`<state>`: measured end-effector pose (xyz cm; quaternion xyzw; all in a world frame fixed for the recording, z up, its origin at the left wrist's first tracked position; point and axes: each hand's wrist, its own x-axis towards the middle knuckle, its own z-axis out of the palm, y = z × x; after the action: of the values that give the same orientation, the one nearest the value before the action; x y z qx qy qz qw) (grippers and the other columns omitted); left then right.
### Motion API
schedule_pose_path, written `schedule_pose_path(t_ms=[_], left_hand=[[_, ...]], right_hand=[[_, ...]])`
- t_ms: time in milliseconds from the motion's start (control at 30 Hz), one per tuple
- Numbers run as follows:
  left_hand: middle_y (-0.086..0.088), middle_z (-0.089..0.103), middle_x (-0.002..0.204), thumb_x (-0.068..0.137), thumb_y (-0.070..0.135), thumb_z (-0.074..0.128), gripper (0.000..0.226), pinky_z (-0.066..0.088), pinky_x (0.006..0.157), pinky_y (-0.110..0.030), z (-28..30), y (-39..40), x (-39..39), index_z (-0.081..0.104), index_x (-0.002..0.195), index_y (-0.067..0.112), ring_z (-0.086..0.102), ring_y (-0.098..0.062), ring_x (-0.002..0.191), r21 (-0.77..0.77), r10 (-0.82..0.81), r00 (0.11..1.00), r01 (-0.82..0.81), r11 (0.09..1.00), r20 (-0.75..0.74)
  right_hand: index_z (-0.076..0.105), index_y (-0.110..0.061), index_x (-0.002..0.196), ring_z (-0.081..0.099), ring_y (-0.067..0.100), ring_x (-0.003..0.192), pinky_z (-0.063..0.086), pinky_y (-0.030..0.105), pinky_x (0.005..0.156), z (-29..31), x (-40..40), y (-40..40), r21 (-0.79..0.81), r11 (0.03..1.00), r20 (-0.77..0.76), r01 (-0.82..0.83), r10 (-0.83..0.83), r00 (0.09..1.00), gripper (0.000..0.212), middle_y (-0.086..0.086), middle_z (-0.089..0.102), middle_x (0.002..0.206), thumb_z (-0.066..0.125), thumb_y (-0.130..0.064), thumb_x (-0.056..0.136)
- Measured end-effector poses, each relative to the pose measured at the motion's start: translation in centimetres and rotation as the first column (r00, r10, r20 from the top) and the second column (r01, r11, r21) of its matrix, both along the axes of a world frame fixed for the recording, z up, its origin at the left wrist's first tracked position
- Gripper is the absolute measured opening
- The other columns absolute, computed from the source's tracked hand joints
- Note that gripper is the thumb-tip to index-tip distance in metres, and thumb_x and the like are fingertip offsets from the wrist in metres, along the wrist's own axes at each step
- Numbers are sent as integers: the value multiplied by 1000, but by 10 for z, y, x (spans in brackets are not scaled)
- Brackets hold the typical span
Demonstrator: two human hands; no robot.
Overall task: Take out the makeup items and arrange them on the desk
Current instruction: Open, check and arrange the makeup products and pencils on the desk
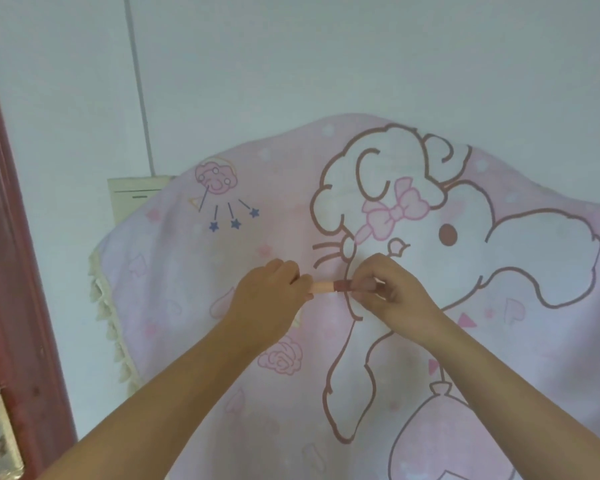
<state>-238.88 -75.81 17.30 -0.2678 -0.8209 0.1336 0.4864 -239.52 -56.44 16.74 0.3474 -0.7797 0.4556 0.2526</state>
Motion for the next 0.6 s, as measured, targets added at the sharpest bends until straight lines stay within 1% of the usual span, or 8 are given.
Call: schedule_pose_path(t_ms=[33,100,167,267,367,467,533,600], left_hand=[[1,50,45,46,27,89,29,31,35,-11,1,0,1,66,56,13,45,-12,36,7,11,1000,-11,1000,-16],[1,50,46,46,27,90,29,30,34,-11,2,-3,1,68,58,13,45,-12,36,29,16,999,-14,999,-46],[0,52,47,47,27,90,28,31,34,-11,5,-7,1,69,59,13,47,-13,38,49,18,998,-15,999,-63],[-1,52,48,47,26,90,28,33,34,-12,10,-10,-1,68,59,12,47,-14,39,49,20,997,-16,999,-81],[-1,53,49,47,25,90,29,33,34,-13,15,-13,-2,68,60,12,47,-15,39,52,40,994,-35,998,-100],[-1,54,50,48,25,90,28,35,34,-14,19,-16,-3,69,60,11,48,-15,40,61,51,995,-46,997,-86],[-1,53,49,48,25,90,27,33,34,-12,20,-16,-3,69,60,12,48,-15,40,63,55,995,-50,997,-80],[0,53,49,47,26,90,28,32,35,-12,21,-16,-1,69,60,12,48,-15,40,55,60,995,-56,997,-79]], right_hand=[[50,-32,75,51,9,72,47,18,68,1,0,1,14,1000,-10,-19,20,1000,41,-7,51,79,58,8,81],[49,-33,84,56,9,67,50,15,60,9,5,0,-20,996,127,-87,88,988,32,-6,57,80,59,-3,84],[52,-30,83,56,3,51,46,11,49,17,5,-1,-15,998,238,-58,60,969,14,-10,60,63,50,-20,92],[55,-20,64,45,0,33,38,6,43,24,-2,-4,39,997,213,68,-75,974,35,-10,52,38,42,-23,96],[53,-26,67,49,-2,40,41,6,48,29,-3,-5,18,998,135,57,-59,989,29,-6,54,54,50,-11,92],[49,-25,70,52,-6,54,44,12,55,33,-3,-3,42,999,166,-32,25,986,34,-5,55,75,53,4,86],[47,-24,74,54,-2,65,44,13,54,33,-3,-4,37,996,206,-78,69,976,28,-5,56,83,54,0,86],[48,-25,82,56,7,64,43,14,49,32,0,-8,10,998,257,-61,56,965,11,-3,59,81,51,-19,91]])
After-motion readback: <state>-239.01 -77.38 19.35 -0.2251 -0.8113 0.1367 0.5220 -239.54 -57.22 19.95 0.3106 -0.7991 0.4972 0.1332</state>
